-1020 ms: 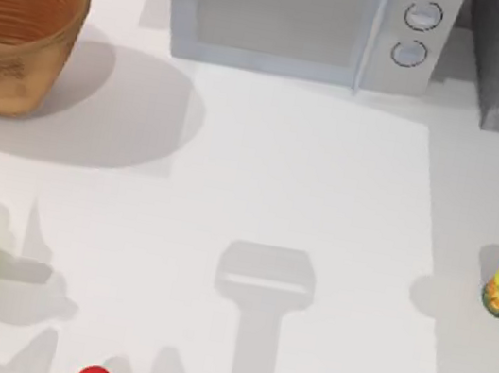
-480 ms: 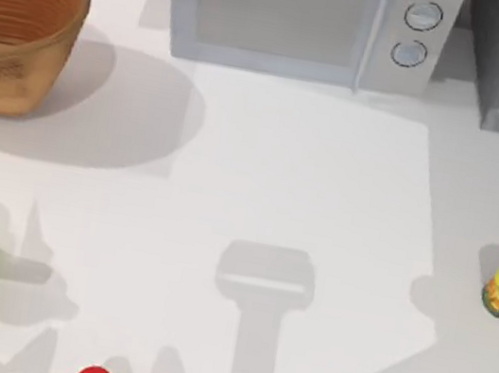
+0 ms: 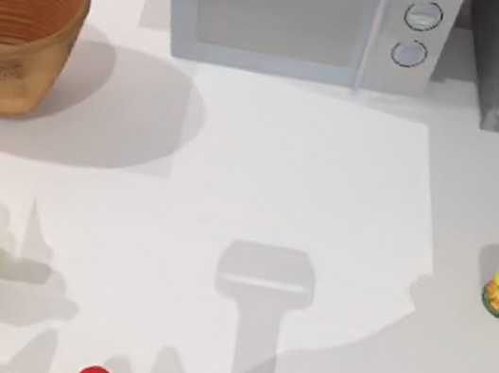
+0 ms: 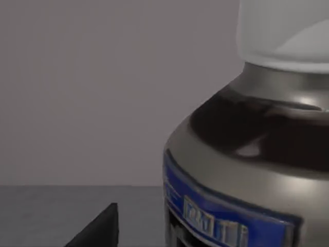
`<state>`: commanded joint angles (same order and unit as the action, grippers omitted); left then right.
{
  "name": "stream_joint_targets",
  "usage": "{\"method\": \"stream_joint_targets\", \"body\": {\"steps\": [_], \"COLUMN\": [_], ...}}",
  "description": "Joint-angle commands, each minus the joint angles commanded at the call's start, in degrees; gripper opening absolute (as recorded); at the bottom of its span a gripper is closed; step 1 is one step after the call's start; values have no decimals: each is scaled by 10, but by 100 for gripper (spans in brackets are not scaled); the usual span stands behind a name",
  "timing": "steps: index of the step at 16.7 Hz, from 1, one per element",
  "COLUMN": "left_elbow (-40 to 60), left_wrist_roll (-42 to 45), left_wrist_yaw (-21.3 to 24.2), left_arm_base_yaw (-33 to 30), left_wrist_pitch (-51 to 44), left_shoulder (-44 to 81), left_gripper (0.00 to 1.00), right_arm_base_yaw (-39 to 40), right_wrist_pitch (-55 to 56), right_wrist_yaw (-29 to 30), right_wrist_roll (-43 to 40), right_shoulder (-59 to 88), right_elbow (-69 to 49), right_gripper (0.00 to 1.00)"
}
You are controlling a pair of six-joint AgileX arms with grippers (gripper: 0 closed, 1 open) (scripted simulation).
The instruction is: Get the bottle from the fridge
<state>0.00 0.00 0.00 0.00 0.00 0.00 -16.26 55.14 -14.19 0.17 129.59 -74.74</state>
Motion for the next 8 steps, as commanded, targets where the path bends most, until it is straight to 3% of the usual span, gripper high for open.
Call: {"method": "stream_joint_targets", "body": {"steps": [6,8], "left_elbow": [0,0], "left_wrist_roll": [0,0], "left_wrist_yaw": [0,0], "left_arm_base_yaw": [0,0], "left_wrist_pitch": [0,0], "left_shoulder": [0,0], "left_gripper": [100,100], "right_arm_base_yaw": [5,5], "right_wrist_pitch": [-17,-17], "right_wrist_yaw": [5,5], "right_wrist_roll": [0,0], "right_shoulder": [16,16], "right_elbow": [-29,-29], "right_gripper": [100,85]}}
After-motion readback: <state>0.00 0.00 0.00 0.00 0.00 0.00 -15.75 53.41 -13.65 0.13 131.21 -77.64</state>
